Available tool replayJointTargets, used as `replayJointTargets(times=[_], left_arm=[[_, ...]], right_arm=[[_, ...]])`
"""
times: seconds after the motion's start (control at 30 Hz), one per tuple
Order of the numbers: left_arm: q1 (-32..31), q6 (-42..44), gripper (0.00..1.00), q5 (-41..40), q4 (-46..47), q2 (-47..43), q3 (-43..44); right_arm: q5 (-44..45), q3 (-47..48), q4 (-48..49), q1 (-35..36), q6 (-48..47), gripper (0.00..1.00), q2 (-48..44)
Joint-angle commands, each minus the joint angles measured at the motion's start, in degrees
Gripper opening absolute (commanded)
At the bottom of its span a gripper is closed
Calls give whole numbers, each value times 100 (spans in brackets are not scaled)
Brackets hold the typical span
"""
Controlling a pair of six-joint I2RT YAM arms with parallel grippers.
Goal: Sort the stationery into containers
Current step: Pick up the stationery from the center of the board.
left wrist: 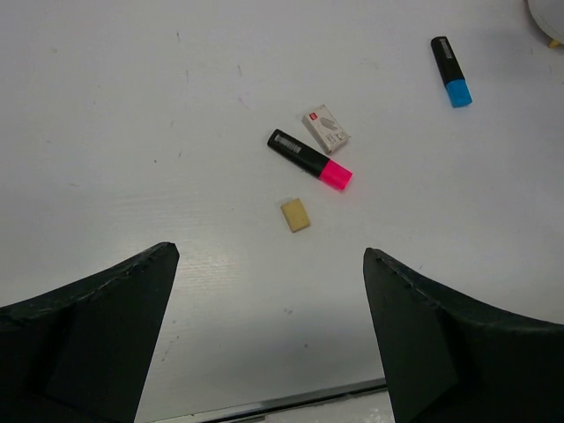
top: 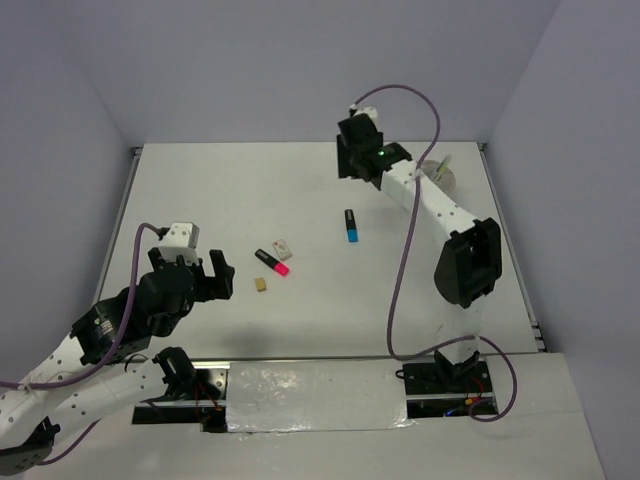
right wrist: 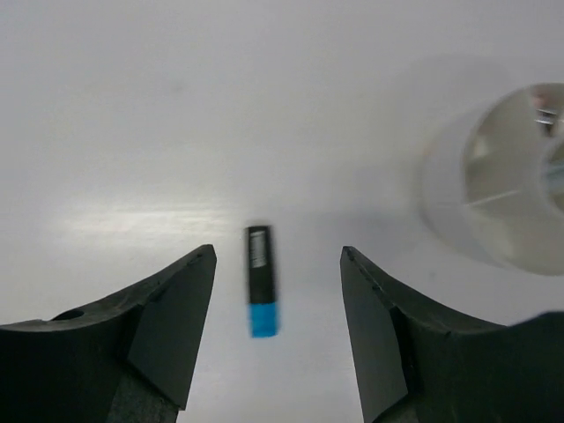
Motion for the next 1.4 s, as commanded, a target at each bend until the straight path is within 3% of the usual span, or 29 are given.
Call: replayJointTargets(times=[0.0,0.07,0.17,0.23,0.37,0.53,0.73,1.13,1.37], left_arm=[[36,-163,99,-365,-31,-200,39],[35,-243,99,-550,-128,-289,48],[36,-279,99,-586,-111,-508,22],[36,-314,99,-656,-172,-526,48],[36,-647,99,-981,-462,-631,136],[44,-981,99,-1350,-726,-965,197],[53,-1017,99,-1377,-717,-1317,154],[53,-850,99,-1210,-586,-1089,136],[44,-850,99,-1201,-585,-1106,136]], right_arm=[[-750,-1010,545,778,-151,66,-546],[-1041,-1391,1002,1166,-301,64,-687],[-1488,-1498,1056,1729,-4,43,-468],[-1604,-1603,1222,1923,182,39,-353],[-1938,-1876,1574,2494,428,40,-266],[-1377,-1543,1311,3390,1025,46,244],[-772,-1235,1048,3883,1570,55,833],[-331,-884,739,4025,1782,55,1352],[-576,-778,774,3998,1799,52,1607]])
